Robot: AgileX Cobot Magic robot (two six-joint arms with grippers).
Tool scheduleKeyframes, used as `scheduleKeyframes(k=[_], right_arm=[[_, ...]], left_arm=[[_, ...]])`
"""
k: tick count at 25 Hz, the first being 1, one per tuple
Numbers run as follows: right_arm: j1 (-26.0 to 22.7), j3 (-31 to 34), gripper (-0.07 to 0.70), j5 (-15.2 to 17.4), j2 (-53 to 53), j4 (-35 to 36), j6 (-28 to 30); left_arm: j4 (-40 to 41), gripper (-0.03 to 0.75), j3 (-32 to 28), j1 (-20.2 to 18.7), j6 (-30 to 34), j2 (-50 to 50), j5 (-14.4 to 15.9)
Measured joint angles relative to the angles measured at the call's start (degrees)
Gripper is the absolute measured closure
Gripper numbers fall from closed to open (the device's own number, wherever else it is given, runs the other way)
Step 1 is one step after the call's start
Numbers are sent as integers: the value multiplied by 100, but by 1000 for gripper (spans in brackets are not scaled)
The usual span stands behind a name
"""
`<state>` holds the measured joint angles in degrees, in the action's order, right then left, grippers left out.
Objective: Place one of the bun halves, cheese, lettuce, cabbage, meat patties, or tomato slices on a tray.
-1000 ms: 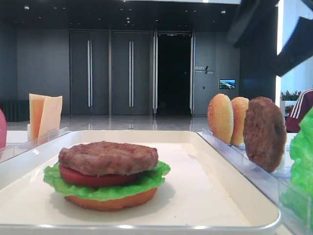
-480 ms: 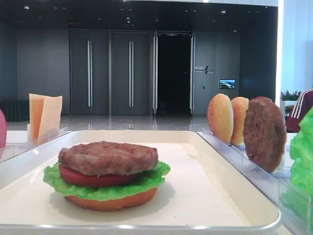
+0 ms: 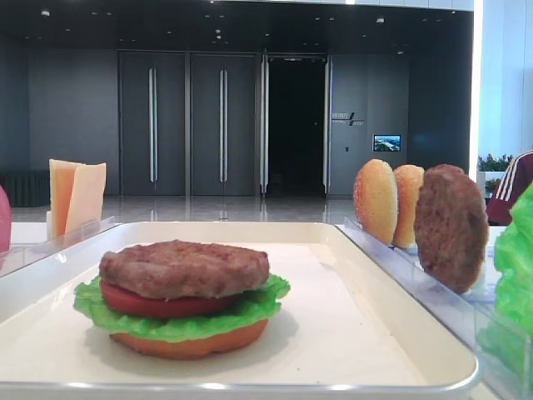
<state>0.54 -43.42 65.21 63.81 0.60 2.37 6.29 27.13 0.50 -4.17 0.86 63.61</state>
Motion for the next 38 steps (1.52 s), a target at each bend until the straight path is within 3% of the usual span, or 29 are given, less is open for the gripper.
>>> scheduleKeyframes(k=[14, 20, 30, 38], right_arm=[[0, 1279, 108, 93, -3959, -1, -147], [0, 1383, 108, 156, -5176, -1, -147], [0, 1489, 109, 23, -6353, -1, -151], [0, 1491, 109, 13, -6419, -1, -151]], left_arm=[[0, 307, 0, 0, 4, 0, 0], [0, 307, 0, 0, 4, 0, 0], [0, 307, 0, 0, 4, 0, 0], [0, 307, 0, 0, 4, 0, 0]])
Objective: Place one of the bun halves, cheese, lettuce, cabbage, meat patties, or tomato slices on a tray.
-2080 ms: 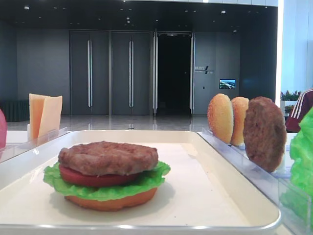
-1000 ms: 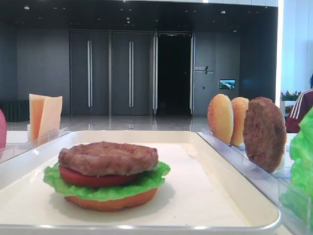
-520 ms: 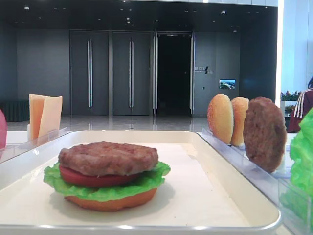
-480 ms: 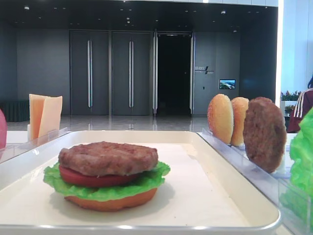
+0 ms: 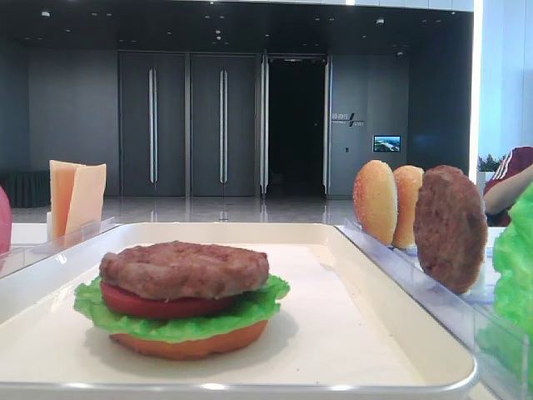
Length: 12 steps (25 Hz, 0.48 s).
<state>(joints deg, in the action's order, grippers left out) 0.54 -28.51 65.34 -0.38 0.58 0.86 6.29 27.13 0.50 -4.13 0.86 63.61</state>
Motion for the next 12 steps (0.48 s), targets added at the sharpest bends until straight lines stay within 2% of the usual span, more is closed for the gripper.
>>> scheduleKeyframes(k=[12], right_arm=[[0, 0, 109, -5, 0, 0, 0]], left_arm=[[0, 307, 0, 0, 0, 0, 0]])
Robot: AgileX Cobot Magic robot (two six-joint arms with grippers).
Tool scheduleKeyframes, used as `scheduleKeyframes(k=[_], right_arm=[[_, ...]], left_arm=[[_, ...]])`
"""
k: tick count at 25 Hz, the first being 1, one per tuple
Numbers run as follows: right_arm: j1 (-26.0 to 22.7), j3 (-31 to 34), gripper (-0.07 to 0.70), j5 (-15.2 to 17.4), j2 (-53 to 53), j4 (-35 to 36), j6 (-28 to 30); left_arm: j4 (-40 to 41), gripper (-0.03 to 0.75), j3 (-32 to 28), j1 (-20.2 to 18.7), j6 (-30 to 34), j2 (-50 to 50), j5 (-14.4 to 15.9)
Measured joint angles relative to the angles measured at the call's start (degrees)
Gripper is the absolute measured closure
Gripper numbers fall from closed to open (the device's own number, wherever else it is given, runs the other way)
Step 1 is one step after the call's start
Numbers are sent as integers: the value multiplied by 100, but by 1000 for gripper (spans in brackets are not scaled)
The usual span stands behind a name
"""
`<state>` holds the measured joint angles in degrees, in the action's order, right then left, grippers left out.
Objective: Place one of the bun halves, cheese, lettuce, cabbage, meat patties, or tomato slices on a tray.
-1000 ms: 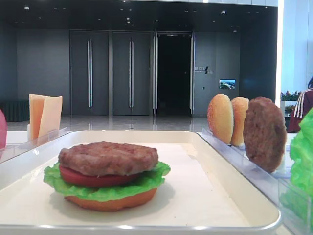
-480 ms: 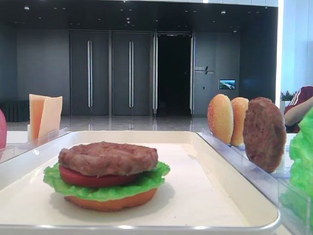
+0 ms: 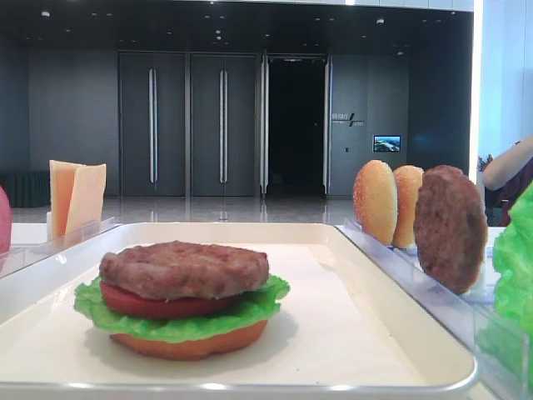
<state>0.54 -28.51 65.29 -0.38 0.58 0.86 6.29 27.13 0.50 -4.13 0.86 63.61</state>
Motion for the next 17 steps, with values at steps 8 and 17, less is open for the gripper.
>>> scheduleKeyframes(k=[8, 17], right_arm=[[0, 0, 109, -5, 0, 0, 0], [0, 0, 109, -5, 0, 0, 0]], left_arm=[[0, 307, 0, 0, 0, 0, 0], [0, 307, 0, 0, 0, 0, 0]])
